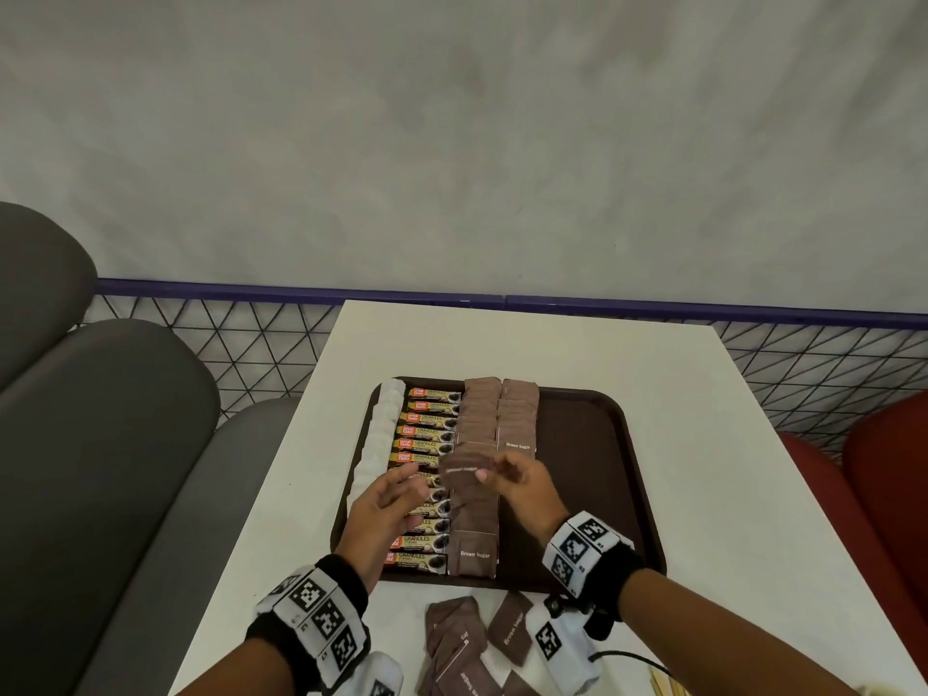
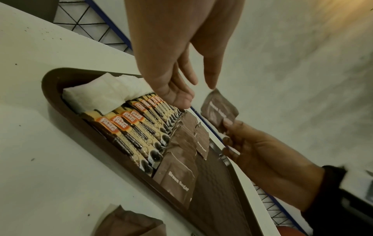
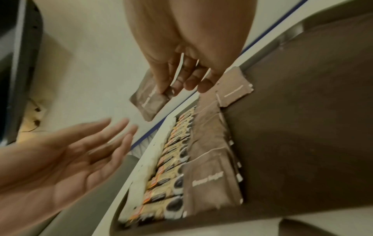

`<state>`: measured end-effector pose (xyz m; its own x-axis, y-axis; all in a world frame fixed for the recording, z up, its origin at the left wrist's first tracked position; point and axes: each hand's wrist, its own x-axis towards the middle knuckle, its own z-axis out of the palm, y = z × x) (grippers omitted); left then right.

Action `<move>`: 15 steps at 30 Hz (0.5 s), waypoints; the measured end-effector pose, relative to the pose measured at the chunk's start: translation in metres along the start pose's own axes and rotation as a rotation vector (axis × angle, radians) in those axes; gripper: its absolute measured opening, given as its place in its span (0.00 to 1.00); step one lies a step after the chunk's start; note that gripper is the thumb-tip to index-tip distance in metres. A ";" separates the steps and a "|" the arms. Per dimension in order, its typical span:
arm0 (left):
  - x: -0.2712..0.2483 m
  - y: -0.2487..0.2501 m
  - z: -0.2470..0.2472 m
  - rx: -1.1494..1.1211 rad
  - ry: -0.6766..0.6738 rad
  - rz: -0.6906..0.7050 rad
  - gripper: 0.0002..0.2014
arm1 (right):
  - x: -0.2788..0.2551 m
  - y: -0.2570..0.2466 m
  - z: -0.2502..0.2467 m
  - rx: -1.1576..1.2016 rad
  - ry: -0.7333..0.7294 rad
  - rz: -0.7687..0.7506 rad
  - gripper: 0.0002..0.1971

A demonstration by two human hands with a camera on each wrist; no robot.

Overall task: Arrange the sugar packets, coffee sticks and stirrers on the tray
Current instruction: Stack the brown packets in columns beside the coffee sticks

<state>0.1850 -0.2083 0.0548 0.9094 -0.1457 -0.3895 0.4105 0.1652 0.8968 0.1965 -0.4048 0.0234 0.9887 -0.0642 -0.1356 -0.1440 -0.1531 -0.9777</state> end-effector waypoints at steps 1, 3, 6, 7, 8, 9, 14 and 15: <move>0.001 -0.001 -0.002 -0.005 -0.002 -0.010 0.15 | 0.004 0.003 -0.007 -0.027 0.080 0.038 0.07; 0.001 -0.002 -0.006 -0.005 -0.008 -0.028 0.14 | 0.014 0.013 -0.024 -0.107 0.225 0.130 0.04; 0.001 -0.004 -0.014 0.029 -0.022 -0.044 0.11 | 0.028 0.028 -0.044 -0.205 0.315 0.266 0.03; 0.001 -0.005 -0.016 0.038 -0.028 -0.053 0.11 | 0.031 0.030 -0.048 -0.239 0.314 0.298 0.03; 0.001 -0.006 -0.019 0.048 -0.035 -0.062 0.11 | 0.034 0.032 -0.050 -0.274 0.305 0.318 0.03; 0.002 -0.006 -0.022 0.058 -0.046 -0.072 0.12 | 0.038 0.033 -0.051 -0.311 0.294 0.340 0.03; 0.004 -0.010 -0.032 0.105 -0.082 -0.114 0.26 | 0.057 0.041 -0.049 -0.445 0.325 0.444 0.13; 0.004 -0.010 -0.033 0.114 -0.082 -0.121 0.24 | 0.059 0.042 -0.047 -0.464 0.332 0.453 0.13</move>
<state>0.1870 -0.1789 0.0369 0.8433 -0.2376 -0.4820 0.5025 0.0309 0.8640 0.2469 -0.4611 -0.0181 0.7733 -0.5052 -0.3831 -0.6123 -0.4382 -0.6581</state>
